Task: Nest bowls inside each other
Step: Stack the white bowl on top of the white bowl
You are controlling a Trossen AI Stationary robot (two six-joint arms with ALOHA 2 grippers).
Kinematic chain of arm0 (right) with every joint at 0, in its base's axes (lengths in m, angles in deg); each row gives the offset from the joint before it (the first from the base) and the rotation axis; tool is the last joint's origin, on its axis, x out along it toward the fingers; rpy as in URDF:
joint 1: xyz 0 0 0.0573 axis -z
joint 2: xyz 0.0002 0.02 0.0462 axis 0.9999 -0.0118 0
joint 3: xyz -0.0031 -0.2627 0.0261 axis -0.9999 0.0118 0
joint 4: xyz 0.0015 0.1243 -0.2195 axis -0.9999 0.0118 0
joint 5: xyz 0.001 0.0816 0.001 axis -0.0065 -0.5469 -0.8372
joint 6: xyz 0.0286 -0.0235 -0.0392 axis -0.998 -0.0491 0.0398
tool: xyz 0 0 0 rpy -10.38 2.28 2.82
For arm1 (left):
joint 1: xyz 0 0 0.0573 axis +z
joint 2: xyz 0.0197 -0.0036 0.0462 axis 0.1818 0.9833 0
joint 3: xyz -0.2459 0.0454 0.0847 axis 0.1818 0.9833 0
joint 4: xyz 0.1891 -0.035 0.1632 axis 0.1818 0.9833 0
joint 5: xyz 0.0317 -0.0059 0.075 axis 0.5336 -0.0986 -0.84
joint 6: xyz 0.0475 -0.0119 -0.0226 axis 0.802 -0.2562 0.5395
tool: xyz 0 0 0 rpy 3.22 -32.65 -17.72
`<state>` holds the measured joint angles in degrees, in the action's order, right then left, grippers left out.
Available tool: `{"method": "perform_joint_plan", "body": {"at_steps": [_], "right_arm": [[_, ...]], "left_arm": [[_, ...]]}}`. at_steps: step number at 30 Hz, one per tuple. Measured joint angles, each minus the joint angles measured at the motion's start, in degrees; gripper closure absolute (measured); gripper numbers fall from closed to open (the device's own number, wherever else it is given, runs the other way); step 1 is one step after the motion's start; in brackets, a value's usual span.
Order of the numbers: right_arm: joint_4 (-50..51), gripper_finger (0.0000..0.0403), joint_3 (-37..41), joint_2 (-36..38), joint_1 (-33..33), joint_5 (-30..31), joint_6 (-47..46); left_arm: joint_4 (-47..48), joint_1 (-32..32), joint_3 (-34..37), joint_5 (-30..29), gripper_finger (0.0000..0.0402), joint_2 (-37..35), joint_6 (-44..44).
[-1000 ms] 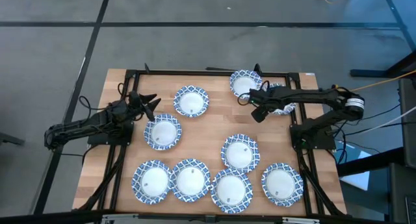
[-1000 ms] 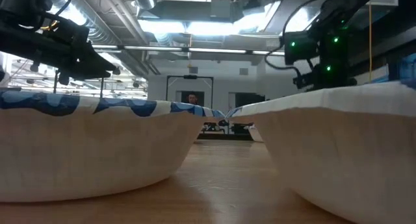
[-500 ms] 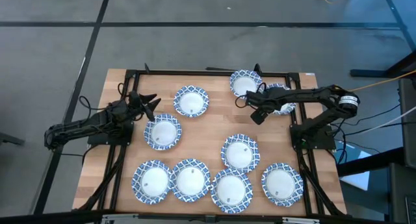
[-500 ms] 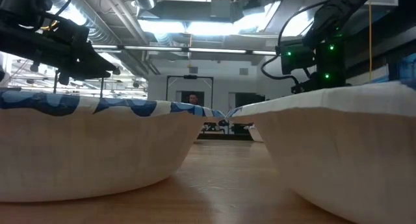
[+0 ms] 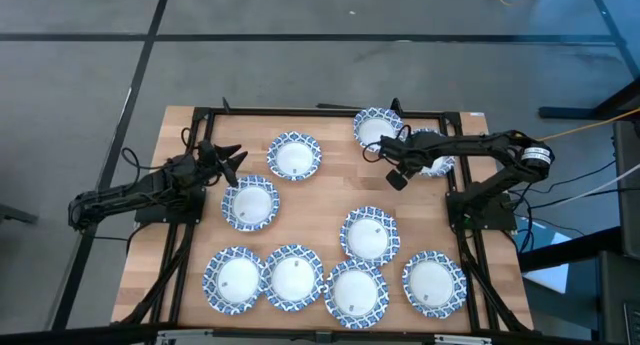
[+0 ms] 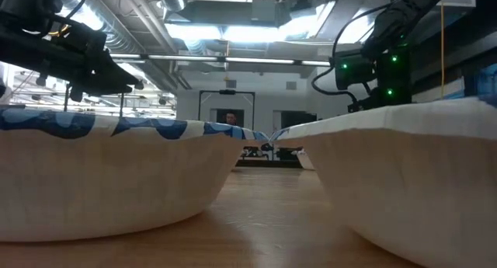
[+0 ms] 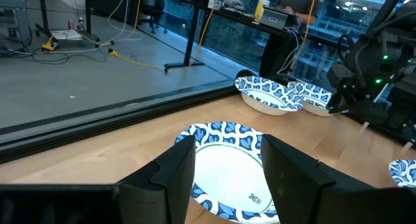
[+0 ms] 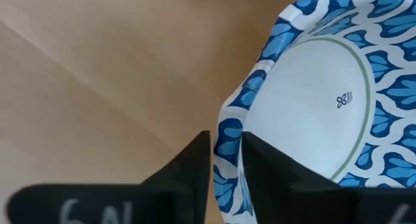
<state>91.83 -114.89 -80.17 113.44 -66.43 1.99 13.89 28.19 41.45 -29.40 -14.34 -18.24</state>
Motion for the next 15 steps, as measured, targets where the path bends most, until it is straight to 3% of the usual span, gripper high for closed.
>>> {"method": "perform_joint_plan", "body": {"at_steps": [15], "right_arm": [[-0.21,0.0391,0.0,0.02,0.07,0.04,1.57]], "left_arm": [[0.03,-0.01,0.0,0.0,0.0232,0.0,0.02]]}}
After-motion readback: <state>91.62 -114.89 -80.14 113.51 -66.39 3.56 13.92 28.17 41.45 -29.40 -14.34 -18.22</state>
